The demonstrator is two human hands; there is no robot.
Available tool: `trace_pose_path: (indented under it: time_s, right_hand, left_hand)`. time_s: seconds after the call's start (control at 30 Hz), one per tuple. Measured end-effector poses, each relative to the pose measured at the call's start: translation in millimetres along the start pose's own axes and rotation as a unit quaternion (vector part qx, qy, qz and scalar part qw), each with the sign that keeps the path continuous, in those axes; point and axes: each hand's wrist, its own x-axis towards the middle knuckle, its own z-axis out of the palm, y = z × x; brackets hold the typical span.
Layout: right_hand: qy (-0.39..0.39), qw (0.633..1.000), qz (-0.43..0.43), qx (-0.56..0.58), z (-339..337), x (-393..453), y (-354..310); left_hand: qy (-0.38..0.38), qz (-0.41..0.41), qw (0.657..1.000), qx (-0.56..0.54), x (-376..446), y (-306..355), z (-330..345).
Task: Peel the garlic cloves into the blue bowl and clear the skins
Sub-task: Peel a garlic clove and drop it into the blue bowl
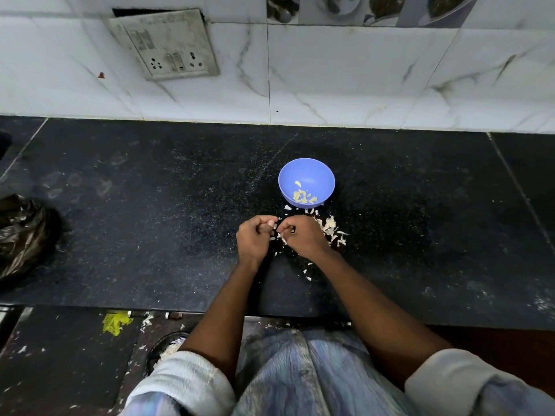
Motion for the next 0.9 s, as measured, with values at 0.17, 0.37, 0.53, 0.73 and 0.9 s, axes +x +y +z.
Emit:
trace_pose_path:
  time_s: [0.17, 0.37, 0.53, 0.73, 0.9]
  right_hand:
    - [-0.011, 0.96, 0.105, 0.26, -18.3, -3.5, -12.4]
    - [0.036, 0.933, 0.121, 0.337, -20.3, -8.1, -7.1]
    - [0.07, 0.92, 0.133, 0.363, -23.9, -11.7, -2.5]
    - [0.086, 0.91, 0.134, 0.382, -32.7, -14.5, 0.1]
    - [0.11, 0.888, 0.13, 0.427, -43.7, -11.6, 1.3]
  left_hand:
    - [-0.019, -0.062, 0.987, -0.149, -2.4, 11.5, 6.1]
    - [-0.021, -0.032, 0.992, -0.118, -3.2, 16.2, 20.7]
    - [0.012, 0.04, 0.999, -0.022, -7.9, 30.8, 30.8]
    - [0.007, 0.065, 0.997, 0.032, -5.6, 39.1, 36.6]
    - [-0.037, -0.017, 0.997, -0.07, -1.3, 35.3, 41.8]
